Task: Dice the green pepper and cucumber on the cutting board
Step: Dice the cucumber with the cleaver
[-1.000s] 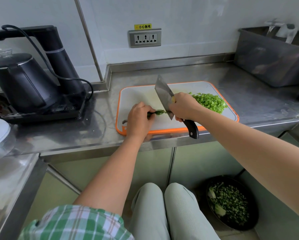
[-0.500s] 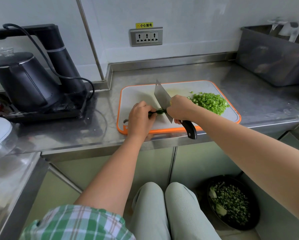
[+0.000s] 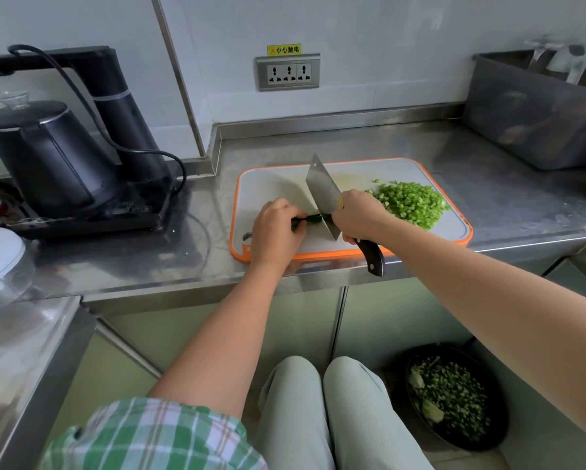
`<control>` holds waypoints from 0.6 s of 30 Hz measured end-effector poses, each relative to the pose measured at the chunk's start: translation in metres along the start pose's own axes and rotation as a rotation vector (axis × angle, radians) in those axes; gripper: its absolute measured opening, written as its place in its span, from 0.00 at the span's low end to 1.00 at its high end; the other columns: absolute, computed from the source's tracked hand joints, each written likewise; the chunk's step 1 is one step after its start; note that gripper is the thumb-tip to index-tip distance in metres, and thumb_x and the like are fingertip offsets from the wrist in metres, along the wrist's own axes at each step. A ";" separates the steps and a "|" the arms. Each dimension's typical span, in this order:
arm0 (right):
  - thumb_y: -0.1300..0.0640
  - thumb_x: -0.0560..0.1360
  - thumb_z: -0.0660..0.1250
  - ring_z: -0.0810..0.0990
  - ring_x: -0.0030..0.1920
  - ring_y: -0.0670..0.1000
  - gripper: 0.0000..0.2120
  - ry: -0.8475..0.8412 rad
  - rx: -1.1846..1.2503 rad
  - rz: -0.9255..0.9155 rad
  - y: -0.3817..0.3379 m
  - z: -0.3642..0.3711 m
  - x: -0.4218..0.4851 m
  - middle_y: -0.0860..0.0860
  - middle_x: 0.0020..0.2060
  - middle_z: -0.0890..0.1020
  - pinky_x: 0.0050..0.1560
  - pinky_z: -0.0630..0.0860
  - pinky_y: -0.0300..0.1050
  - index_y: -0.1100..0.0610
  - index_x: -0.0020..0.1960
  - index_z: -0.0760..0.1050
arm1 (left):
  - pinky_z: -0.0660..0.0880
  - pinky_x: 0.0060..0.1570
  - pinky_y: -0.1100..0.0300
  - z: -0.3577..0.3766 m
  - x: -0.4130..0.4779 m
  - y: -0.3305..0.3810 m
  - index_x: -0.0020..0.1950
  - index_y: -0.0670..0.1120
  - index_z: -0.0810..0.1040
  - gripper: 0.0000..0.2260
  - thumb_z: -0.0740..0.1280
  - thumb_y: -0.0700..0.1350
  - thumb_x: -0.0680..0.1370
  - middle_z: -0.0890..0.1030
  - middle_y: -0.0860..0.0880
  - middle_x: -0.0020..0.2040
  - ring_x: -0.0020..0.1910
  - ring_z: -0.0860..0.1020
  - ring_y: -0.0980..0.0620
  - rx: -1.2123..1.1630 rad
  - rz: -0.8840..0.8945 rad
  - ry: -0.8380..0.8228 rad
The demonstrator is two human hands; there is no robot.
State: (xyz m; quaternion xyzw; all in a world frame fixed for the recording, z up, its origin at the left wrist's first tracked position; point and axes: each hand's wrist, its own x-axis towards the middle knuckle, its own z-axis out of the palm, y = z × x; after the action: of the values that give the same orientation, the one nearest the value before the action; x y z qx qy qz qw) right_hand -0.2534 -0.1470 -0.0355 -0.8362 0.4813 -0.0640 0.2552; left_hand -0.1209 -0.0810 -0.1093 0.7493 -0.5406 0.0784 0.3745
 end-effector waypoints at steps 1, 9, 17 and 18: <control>0.69 0.71 0.56 0.74 0.24 0.54 0.06 0.011 0.017 -0.007 0.001 -0.003 -0.001 0.57 0.25 0.76 0.25 0.70 0.40 0.61 0.37 0.66 | 0.70 0.40 0.58 0.000 0.000 0.000 0.46 0.45 0.85 0.05 0.71 0.39 0.71 0.79 0.46 0.41 0.44 0.77 0.45 -0.002 -0.001 0.001; 0.69 0.70 0.59 0.78 0.29 0.58 0.06 -0.097 -0.049 -0.017 -0.011 -0.013 -0.003 0.62 0.34 0.82 0.36 0.78 0.47 0.65 0.35 0.71 | 0.69 0.42 0.59 -0.001 -0.001 0.001 0.46 0.45 0.85 0.06 0.71 0.38 0.71 0.80 0.46 0.42 0.45 0.77 0.46 -0.023 -0.001 0.003; 0.67 0.72 0.55 0.75 0.24 0.53 0.08 -0.083 -0.055 -0.022 -0.012 -0.004 -0.005 0.56 0.26 0.78 0.26 0.71 0.39 0.63 0.36 0.69 | 0.70 0.41 0.57 0.000 -0.001 0.000 0.46 0.44 0.85 0.05 0.71 0.39 0.72 0.79 0.46 0.41 0.44 0.76 0.45 -0.012 -0.002 -0.011; 0.68 0.72 0.55 0.75 0.24 0.53 0.08 -0.086 -0.057 -0.023 -0.013 -0.004 -0.005 0.56 0.26 0.77 0.26 0.71 0.39 0.63 0.36 0.69 | 0.70 0.41 0.57 0.000 0.000 0.000 0.46 0.44 0.85 0.05 0.71 0.39 0.72 0.79 0.46 0.41 0.44 0.76 0.45 -0.012 -0.003 -0.010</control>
State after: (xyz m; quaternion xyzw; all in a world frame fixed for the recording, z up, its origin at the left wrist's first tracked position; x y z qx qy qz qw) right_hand -0.2480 -0.1390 -0.0250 -0.8506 0.4617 -0.0171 0.2510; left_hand -0.1211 -0.0803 -0.1091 0.7481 -0.5420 0.0709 0.3764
